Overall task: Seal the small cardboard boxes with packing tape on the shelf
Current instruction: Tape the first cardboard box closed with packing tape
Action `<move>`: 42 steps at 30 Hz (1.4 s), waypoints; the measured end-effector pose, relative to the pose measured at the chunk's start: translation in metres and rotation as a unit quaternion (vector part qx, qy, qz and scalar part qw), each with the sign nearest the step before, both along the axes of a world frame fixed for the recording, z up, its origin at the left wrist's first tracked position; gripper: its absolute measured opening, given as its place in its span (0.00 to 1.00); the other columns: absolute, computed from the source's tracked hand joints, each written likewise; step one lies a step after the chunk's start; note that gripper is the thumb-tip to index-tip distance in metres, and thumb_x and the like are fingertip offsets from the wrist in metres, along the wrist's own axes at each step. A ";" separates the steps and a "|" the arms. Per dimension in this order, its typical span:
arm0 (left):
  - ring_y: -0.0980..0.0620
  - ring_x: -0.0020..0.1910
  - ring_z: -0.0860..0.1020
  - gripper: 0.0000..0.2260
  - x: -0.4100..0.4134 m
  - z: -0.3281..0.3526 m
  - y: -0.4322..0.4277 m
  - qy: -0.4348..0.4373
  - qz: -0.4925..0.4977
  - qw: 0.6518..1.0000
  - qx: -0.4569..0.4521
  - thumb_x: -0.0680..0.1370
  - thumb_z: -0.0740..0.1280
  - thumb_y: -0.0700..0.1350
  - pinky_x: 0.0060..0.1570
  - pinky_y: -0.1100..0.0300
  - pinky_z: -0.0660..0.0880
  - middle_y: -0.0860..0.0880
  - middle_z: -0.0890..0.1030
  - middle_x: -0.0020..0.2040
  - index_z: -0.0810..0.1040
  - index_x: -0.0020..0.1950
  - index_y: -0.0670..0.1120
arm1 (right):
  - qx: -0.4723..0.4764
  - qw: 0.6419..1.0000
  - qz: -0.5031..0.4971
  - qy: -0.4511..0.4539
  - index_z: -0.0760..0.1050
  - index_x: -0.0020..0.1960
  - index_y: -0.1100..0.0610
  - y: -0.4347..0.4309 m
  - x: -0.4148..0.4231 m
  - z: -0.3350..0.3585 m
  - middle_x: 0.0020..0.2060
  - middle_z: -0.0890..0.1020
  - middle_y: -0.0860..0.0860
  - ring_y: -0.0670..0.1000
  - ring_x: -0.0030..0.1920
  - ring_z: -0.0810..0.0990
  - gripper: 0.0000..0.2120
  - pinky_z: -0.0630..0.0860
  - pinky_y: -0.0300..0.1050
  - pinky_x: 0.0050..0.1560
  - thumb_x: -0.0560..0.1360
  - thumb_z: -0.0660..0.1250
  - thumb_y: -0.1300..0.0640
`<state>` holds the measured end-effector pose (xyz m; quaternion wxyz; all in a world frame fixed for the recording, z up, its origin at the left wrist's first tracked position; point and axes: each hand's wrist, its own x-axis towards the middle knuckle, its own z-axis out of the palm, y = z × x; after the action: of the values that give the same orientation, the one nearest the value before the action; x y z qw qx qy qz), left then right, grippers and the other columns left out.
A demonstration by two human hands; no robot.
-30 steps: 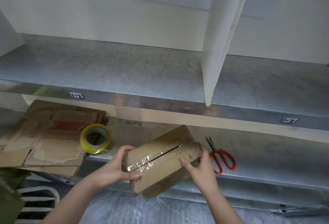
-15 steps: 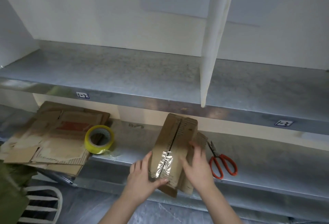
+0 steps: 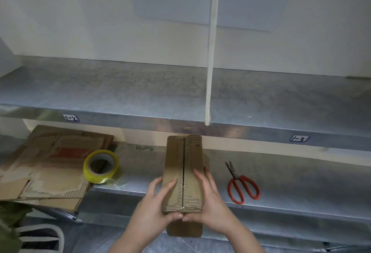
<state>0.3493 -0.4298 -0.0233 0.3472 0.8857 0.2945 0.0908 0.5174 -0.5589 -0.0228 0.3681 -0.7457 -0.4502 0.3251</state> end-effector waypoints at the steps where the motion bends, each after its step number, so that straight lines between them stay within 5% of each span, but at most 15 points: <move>1: 0.62 0.66 0.67 0.40 0.004 0.001 0.003 -0.005 -0.001 1.000 -0.008 0.64 0.77 0.60 0.67 0.62 0.68 0.67 0.50 0.71 0.58 0.70 0.72 | 0.010 1.000 -0.009 -0.005 0.47 0.75 0.34 0.002 0.002 0.000 0.77 0.39 0.43 0.35 0.73 0.40 0.59 0.47 0.30 0.71 0.56 0.82 0.40; 3: 0.59 0.72 0.60 0.42 0.013 0.003 0.011 -0.023 -0.001 0.999 -0.041 0.65 0.79 0.56 0.72 0.61 0.61 0.62 0.50 0.74 0.59 0.72 0.67 | 0.033 0.999 -0.034 -0.017 0.50 0.73 0.34 0.008 0.006 -0.001 0.76 0.42 0.41 0.35 0.73 0.44 0.57 0.47 0.25 0.67 0.56 0.83 0.42; 7: 0.59 0.75 0.54 0.48 0.031 0.005 0.024 -0.036 0.011 0.998 -0.055 0.63 0.80 0.55 0.72 0.67 0.53 0.57 0.51 0.77 0.57 0.76 0.56 | 0.047 0.997 -0.053 -0.012 0.52 0.75 0.39 0.018 0.022 -0.001 0.74 0.48 0.45 0.44 0.76 0.51 0.58 0.53 0.34 0.72 0.56 0.84 0.46; 11: 0.62 0.74 0.54 0.49 0.035 0.006 0.029 -0.023 0.010 0.999 -0.047 0.62 0.81 0.54 0.66 0.77 0.48 0.55 0.52 0.77 0.57 0.77 0.55 | 0.042 0.997 -0.055 -0.015 0.52 0.72 0.38 0.024 0.024 -0.003 0.73 0.50 0.45 0.47 0.75 0.53 0.56 0.50 0.18 0.62 0.56 0.85 0.48; 18: 0.69 0.71 0.53 0.48 0.018 0.019 0.009 -0.036 0.013 0.998 -0.043 0.61 0.80 0.58 0.66 0.78 0.47 0.62 0.52 0.76 0.58 0.76 0.59 | 0.050 0.998 -0.042 -0.018 0.50 0.71 0.32 0.000 0.007 0.013 0.73 0.49 0.38 0.41 0.76 0.50 0.54 0.53 0.36 0.73 0.57 0.82 0.42; 21: 0.76 0.69 0.51 0.49 0.006 0.030 -0.003 -0.036 -0.010 0.998 -0.048 0.59 0.78 0.64 0.69 0.73 0.53 0.71 0.47 0.74 0.55 0.74 0.64 | 0.049 0.998 -0.044 -0.022 0.47 0.68 0.27 -0.019 -0.006 0.019 0.71 0.44 0.33 0.33 0.73 0.47 0.53 0.51 0.30 0.69 0.55 0.79 0.35; 24: 0.75 0.70 0.52 0.47 0.003 0.040 -0.011 -0.033 -0.025 0.998 -0.051 0.61 0.78 0.62 0.70 0.67 0.59 0.73 0.45 0.73 0.55 0.74 0.66 | 0.052 0.997 -0.060 -0.015 0.50 0.68 0.31 -0.029 -0.010 0.026 0.73 0.47 0.35 0.27 0.71 0.48 0.52 0.52 0.20 0.64 0.54 0.79 0.34; 29: 0.74 0.71 0.53 0.44 0.005 0.053 -0.009 -0.074 -0.046 0.993 -0.084 0.63 0.78 0.61 0.60 0.83 0.55 0.72 0.48 0.73 0.59 0.73 0.64 | 0.060 0.995 -0.082 -0.007 0.54 0.68 0.32 -0.035 -0.008 0.041 0.71 0.50 0.31 0.33 0.72 0.55 0.51 0.55 0.23 0.64 0.54 0.80 0.35; 36: 0.78 0.68 0.52 0.42 0.011 0.071 0.001 -0.098 -0.054 0.989 -0.094 0.62 0.77 0.64 0.62 0.80 0.55 0.73 0.49 0.71 0.60 0.71 0.66 | 0.091 0.990 -0.097 -0.051 0.56 0.68 0.30 -0.031 -0.006 0.061 0.69 0.50 0.29 0.22 0.66 0.50 0.46 0.53 0.15 0.57 0.58 0.79 0.36; 39: 0.79 0.67 0.51 0.42 0.010 0.075 0.003 -0.098 -0.053 0.990 -0.089 0.62 0.76 0.63 0.63 0.78 0.55 0.75 0.48 0.70 0.60 0.71 0.66 | 0.097 0.988 -0.107 -0.048 0.57 0.68 0.33 -0.031 -0.009 0.068 0.69 0.58 0.32 0.29 0.68 0.57 0.45 0.58 0.19 0.61 0.59 0.79 0.37; 42: 0.77 0.69 0.51 0.41 0.006 0.076 0.003 -0.101 -0.066 0.988 -0.094 0.64 0.77 0.62 0.63 0.76 0.59 0.74 0.49 0.71 0.60 0.72 0.66 | 0.095 0.987 -0.128 -0.034 0.58 0.67 0.34 -0.034 -0.014 0.071 0.68 0.65 0.34 0.34 0.68 0.64 0.43 0.67 0.34 0.67 0.60 0.80 0.39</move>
<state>0.3552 -0.4263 0.0531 0.4620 0.8529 0.2064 0.1287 0.5031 -0.5929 0.0479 0.4600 -0.7698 -0.3920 0.2053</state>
